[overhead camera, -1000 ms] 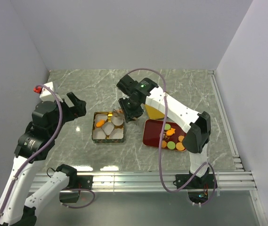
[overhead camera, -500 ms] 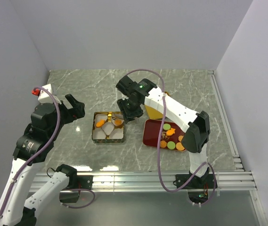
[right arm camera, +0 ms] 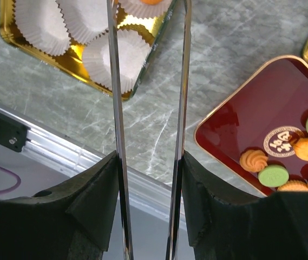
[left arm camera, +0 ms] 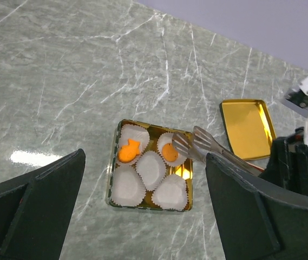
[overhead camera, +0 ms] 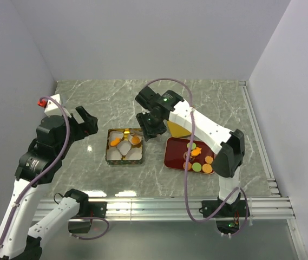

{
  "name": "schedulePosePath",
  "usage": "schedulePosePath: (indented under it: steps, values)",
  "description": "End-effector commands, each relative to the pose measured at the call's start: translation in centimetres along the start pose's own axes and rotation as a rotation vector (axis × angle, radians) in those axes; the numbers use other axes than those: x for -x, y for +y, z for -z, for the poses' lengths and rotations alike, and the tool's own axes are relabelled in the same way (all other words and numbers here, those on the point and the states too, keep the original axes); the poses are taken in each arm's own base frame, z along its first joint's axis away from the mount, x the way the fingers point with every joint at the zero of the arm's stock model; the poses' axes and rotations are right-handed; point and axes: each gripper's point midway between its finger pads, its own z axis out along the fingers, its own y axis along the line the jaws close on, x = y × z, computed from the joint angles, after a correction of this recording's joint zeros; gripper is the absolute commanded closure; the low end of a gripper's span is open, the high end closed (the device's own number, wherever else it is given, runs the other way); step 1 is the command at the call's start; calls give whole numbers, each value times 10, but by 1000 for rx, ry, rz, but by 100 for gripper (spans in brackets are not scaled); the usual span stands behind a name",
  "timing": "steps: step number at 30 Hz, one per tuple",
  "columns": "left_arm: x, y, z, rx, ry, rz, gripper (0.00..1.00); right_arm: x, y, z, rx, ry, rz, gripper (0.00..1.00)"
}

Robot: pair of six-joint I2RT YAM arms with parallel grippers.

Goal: Pack the cookies

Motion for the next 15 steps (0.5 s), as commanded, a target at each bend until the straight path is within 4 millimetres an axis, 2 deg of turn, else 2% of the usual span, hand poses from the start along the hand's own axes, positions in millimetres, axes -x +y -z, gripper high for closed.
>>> schedulePosePath:
  steps: [1, 9, 13, 15]
  values:
    - [19, -9, 10, -36, -50, 6, 0, -3, -5, 43, 4, -106, -2, 46]
    - [14, -18, -1, -87, -50, -48, 0, -22, -24, 78, -40, -188, -136, 47]
    - [5, -29, -1, -133, -29, -52, 1, -43, -30, 83, -44, -183, -228, 48]
    - [1, -32, 3, -157, -16, -42, 1, -54, -27, 90, -8, -174, -279, 49]
